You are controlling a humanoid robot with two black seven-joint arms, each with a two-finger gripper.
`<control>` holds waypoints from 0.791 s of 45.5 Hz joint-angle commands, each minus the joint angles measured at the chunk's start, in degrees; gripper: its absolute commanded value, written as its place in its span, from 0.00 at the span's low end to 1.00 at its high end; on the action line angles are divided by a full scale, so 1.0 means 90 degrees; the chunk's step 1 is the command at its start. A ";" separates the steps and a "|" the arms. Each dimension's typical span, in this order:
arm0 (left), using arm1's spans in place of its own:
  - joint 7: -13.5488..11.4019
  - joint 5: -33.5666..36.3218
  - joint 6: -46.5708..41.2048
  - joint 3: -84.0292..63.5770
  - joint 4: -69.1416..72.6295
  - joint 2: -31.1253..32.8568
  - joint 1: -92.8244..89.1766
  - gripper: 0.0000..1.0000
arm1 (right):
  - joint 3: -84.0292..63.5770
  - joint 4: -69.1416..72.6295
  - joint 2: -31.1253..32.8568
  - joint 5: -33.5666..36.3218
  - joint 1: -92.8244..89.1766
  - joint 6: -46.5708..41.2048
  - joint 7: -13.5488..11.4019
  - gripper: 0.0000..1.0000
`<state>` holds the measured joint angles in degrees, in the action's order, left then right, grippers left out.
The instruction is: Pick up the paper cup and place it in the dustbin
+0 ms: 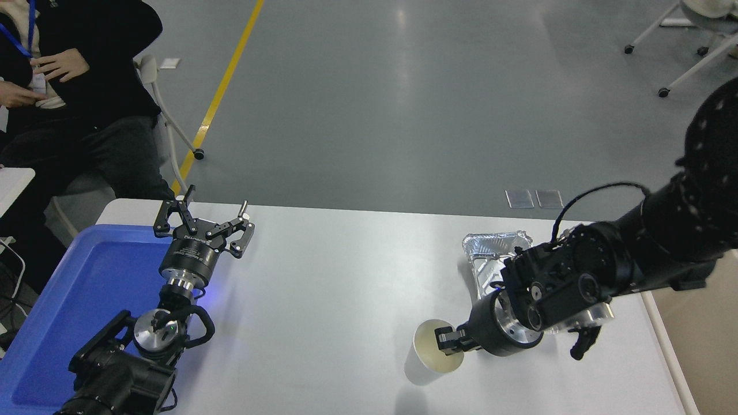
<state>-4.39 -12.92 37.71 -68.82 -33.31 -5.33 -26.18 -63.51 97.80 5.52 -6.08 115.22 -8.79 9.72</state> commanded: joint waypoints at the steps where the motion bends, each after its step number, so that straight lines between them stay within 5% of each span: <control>1: -0.0001 0.0000 0.0000 0.0000 0.0000 0.0006 -0.0011 0.99 | 0.0016 0.0149 0.0881 -0.0057 0.2186 -0.2195 -0.0025 0.00; 9: -0.0001 0.0000 0.0010 0.0010 0.0000 -0.0004 -0.0011 0.99 | -0.0033 0.0120 0.1301 -0.0086 0.3378 -0.3475 -0.0074 0.00; 18: -0.0001 0.0000 0.0000 0.0010 0.0000 -0.0004 -0.0011 0.99 | -0.0316 -0.0036 0.1730 -0.0057 0.3848 -0.3721 -0.0083 0.00; 29: -0.0001 0.0000 0.0000 0.0010 0.0000 -0.0004 -0.0011 0.99 | -0.1322 -0.1743 0.2980 0.0021 0.3507 -0.3067 -0.0132 0.00; 36: -0.0001 0.0000 0.0000 0.0010 0.0000 -0.0004 -0.0011 0.99 | -0.1186 -0.3101 0.4054 0.0041 0.2492 -0.1663 -0.0493 0.00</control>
<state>-4.39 -12.91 37.71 -68.74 -33.30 -5.37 -26.28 -72.28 85.61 29.44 -5.95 145.32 -35.58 8.21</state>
